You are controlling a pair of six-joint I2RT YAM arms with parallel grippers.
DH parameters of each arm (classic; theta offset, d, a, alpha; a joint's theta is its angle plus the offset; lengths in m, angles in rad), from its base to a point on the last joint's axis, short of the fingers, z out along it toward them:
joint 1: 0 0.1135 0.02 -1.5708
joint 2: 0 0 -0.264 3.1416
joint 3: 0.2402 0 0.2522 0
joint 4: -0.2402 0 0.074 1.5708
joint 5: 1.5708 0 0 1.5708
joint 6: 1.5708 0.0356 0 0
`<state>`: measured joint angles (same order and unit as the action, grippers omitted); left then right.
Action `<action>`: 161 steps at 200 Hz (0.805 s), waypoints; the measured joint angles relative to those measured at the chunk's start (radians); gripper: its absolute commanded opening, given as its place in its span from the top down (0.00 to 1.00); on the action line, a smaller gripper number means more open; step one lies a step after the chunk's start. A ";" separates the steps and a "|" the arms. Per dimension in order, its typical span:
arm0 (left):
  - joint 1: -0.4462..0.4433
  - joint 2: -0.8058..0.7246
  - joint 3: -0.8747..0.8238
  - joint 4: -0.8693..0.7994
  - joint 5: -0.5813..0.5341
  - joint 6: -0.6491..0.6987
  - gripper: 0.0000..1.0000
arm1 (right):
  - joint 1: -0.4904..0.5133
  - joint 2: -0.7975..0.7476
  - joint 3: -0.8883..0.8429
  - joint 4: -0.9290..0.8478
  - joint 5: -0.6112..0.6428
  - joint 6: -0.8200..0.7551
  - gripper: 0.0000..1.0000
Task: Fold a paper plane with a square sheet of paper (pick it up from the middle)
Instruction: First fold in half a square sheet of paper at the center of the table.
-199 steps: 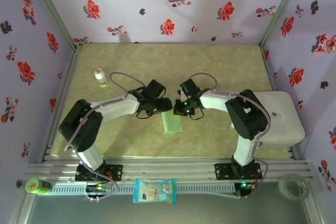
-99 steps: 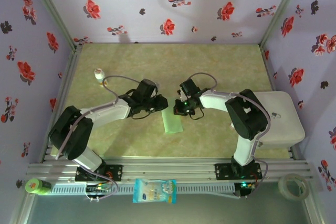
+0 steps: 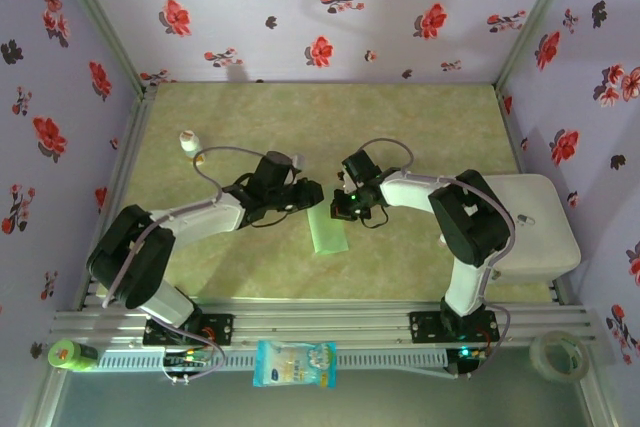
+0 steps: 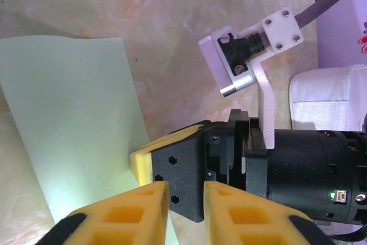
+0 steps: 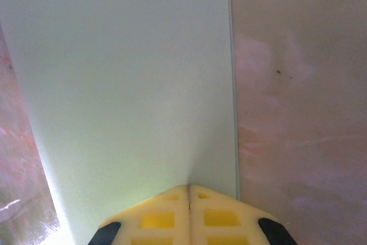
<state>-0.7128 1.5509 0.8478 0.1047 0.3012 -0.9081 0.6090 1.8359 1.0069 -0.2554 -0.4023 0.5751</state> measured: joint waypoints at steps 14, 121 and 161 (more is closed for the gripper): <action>0.000 0.010 0.000 0.005 0.008 -0.002 0.86 | 0.000 0.000 0.000 0.000 0.000 0.000 1.00; 0.000 0.120 0.000 0.051 0.070 -0.028 0.99 | 0.000 0.000 0.000 0.000 0.003 0.000 1.00; 0.000 0.151 0.000 0.060 0.072 -0.029 1.00 | 0.000 0.000 0.000 0.000 0.003 0.000 1.00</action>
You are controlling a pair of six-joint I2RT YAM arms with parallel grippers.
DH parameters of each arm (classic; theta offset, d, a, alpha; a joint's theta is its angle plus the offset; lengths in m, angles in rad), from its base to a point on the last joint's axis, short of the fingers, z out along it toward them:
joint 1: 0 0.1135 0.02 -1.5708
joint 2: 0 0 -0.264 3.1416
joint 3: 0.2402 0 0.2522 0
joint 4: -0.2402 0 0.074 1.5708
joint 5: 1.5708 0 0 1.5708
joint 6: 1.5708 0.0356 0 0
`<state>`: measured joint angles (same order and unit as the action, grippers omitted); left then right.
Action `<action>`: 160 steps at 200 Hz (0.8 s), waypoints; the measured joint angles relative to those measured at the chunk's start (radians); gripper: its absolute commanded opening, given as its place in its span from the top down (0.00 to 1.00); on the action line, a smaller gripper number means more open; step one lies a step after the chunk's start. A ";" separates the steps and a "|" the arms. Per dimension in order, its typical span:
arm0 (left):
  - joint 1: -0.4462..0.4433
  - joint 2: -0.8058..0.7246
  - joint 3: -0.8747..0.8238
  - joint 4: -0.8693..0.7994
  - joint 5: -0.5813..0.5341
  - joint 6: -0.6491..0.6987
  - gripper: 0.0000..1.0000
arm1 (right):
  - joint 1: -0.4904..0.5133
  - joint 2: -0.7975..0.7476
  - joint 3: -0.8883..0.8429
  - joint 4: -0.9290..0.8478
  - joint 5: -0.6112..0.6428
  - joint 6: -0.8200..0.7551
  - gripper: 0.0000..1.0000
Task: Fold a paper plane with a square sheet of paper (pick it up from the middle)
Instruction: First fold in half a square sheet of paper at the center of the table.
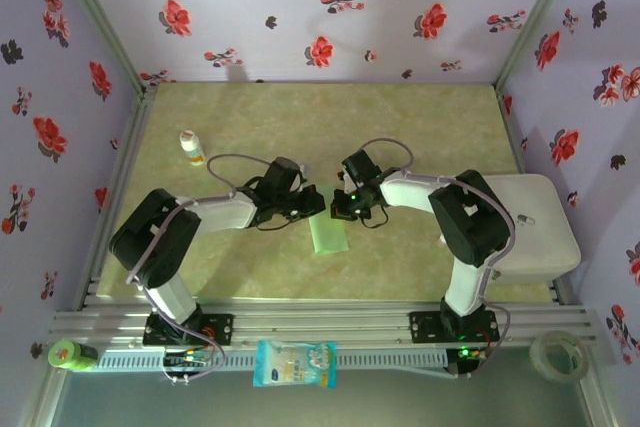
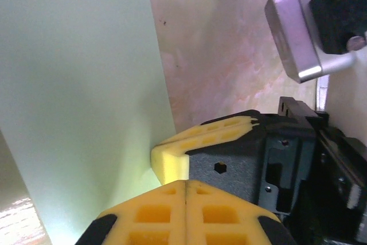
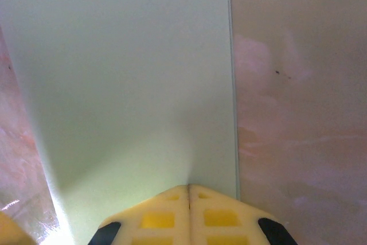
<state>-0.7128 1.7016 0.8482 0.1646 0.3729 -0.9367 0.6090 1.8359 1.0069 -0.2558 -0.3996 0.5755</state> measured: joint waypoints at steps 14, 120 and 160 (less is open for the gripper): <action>0.000 0.008 0.000 0.003 0.003 -0.003 1.00 | 0.000 0.000 0.000 0.000 0.000 0.000 1.00; 0.000 0.031 0.000 0.035 0.043 -0.007 1.00 | 0.000 0.000 0.000 0.000 0.000 0.001 1.00; 0.000 0.033 -0.008 0.049 0.048 -0.007 1.00 | 0.000 0.000 -0.001 0.000 0.000 0.001 1.00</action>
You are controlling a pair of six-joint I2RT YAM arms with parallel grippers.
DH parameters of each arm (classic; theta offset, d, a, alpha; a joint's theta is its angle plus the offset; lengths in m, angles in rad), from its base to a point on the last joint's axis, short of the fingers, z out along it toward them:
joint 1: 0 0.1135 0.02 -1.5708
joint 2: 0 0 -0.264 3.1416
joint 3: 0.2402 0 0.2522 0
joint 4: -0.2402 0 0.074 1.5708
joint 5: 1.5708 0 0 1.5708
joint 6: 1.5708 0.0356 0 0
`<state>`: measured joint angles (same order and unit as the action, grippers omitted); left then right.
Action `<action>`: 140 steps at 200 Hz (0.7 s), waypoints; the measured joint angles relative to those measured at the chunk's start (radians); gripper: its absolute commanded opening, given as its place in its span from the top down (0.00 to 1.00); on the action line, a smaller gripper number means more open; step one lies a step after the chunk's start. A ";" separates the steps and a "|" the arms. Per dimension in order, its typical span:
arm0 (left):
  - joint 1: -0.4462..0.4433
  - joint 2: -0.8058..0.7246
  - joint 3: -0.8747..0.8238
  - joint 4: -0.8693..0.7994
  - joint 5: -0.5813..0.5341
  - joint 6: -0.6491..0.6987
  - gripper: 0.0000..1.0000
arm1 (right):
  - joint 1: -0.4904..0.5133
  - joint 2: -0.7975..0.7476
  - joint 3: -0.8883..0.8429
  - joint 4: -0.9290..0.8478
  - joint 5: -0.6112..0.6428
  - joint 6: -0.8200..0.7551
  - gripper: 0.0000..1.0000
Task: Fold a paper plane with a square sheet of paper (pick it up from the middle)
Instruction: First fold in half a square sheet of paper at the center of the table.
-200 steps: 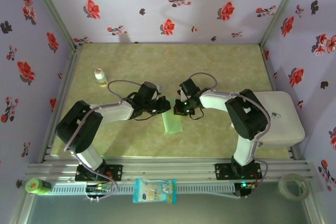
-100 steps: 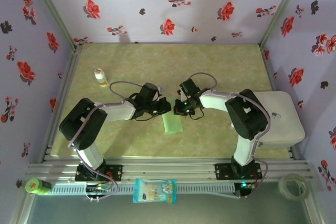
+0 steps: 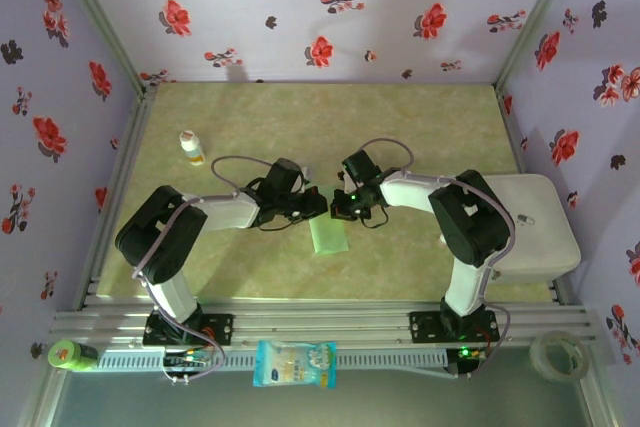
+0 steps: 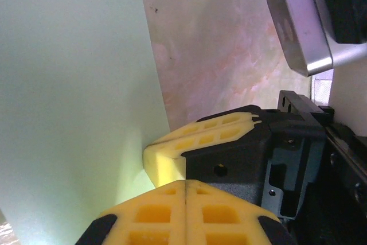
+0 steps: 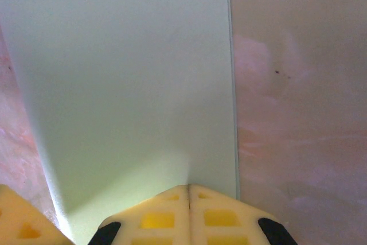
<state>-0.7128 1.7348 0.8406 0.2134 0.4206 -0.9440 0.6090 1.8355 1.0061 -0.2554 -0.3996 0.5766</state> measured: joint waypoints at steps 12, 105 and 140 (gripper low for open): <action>0.000 0.000 -0.008 0.003 0.000 0.000 1.00 | 0.000 0.000 0.000 0.000 0.000 0.000 1.00; 0.017 0.000 -0.023 -0.013 0.002 0.000 1.00 | 0.000 -0.001 -0.002 0.003 0.001 0.002 1.00; 0.018 0.000 -0.026 -0.018 0.002 0.001 1.00 | 0.000 -0.001 -0.003 0.004 0.001 0.003 1.00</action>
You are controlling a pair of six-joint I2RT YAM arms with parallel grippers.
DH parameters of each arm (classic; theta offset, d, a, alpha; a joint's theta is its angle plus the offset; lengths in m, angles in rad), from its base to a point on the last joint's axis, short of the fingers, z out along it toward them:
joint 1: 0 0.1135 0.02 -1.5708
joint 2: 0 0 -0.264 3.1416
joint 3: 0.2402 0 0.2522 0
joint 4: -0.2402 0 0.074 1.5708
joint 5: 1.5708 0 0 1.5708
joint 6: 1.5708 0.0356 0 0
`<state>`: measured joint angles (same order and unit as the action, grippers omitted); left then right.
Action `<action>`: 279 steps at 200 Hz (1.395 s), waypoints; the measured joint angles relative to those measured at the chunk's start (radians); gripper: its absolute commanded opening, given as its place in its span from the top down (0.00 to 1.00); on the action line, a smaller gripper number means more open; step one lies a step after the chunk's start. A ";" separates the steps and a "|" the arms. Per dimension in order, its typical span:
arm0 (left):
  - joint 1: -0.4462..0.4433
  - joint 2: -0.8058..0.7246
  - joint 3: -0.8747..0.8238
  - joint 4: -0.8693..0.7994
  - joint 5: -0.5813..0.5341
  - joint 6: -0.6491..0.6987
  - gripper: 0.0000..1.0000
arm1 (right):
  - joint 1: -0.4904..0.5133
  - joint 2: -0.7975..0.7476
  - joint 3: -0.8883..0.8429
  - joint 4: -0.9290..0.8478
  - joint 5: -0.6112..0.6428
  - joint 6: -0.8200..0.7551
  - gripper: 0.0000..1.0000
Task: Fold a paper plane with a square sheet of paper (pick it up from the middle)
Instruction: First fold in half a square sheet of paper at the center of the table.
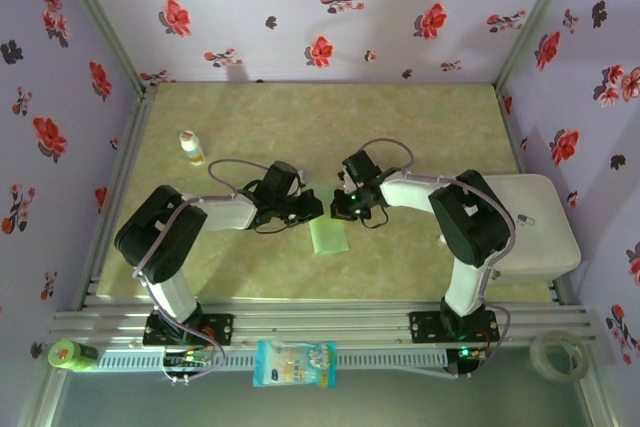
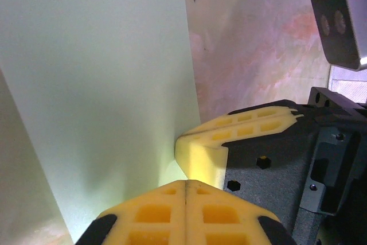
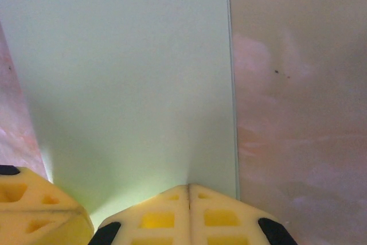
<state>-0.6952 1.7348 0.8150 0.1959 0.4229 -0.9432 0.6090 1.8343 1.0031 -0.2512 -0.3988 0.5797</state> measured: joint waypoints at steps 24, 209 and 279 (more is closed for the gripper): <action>0.000 0.000 -0.001 -0.010 0.000 0.001 1.00 | 0.000 0.000 -0.001 0.002 0.000 0.001 1.00; 0.005 -0.037 -0.072 -0.053 -0.019 0.015 0.94 | 0.000 -0.002 -0.007 0.011 0.000 0.006 1.00; 0.002 -0.067 -0.055 -0.031 0.022 -0.005 0.93 | 0.000 -0.002 -0.008 0.011 0.000 0.006 1.00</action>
<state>-0.6930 1.6676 0.7605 0.1650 0.4450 -0.9478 0.6090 1.8324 0.9955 -0.2398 -0.3988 0.5861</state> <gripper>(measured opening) 0.065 0.046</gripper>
